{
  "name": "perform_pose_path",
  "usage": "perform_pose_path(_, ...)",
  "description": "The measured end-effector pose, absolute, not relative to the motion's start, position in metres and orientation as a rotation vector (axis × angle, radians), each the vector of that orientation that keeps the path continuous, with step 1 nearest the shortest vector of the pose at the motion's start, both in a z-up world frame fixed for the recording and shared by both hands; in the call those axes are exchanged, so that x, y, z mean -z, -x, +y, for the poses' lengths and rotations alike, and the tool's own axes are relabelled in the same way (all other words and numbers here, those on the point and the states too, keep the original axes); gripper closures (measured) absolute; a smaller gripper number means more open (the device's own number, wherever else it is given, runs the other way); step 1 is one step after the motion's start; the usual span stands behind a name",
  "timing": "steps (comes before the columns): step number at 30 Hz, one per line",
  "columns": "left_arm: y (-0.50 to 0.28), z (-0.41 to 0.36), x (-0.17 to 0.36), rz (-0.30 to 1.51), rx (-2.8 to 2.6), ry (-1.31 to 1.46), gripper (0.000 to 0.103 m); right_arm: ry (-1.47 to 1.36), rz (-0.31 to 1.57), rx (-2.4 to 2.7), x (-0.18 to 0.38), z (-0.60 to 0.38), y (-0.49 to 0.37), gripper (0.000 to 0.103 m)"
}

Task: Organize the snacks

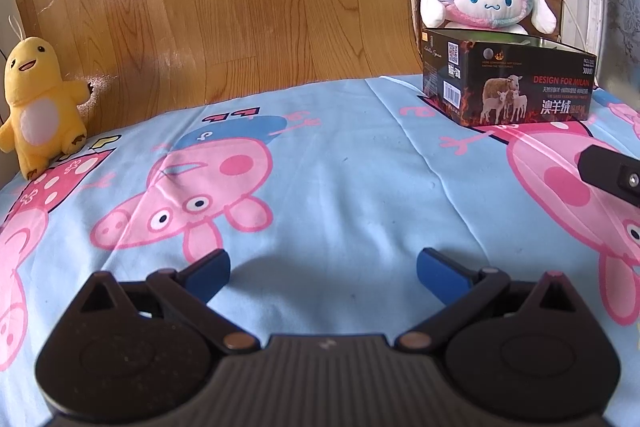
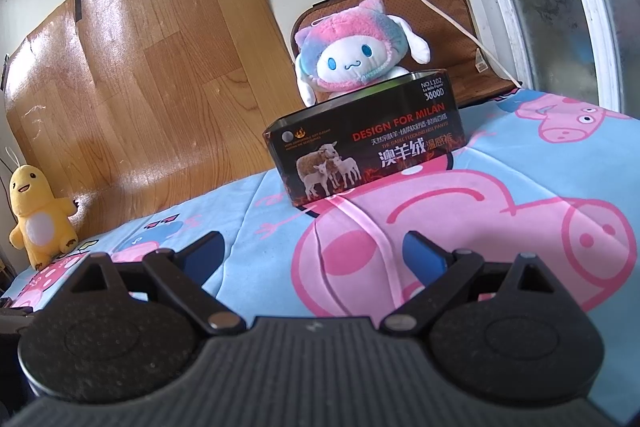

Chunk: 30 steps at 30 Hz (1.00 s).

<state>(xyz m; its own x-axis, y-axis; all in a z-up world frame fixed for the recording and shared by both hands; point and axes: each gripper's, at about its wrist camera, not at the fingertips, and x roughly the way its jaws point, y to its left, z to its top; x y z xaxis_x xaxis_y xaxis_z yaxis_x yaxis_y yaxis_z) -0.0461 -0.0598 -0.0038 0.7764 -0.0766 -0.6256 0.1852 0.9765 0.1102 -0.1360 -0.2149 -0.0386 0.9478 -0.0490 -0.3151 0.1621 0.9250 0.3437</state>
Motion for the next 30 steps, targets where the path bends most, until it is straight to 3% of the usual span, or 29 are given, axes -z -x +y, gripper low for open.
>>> perform_pose_path(30,0.059,-0.062,-0.018,0.560,0.066,-0.256,0.000,-0.376,0.306,0.111,0.039,-0.215,0.136,0.006)
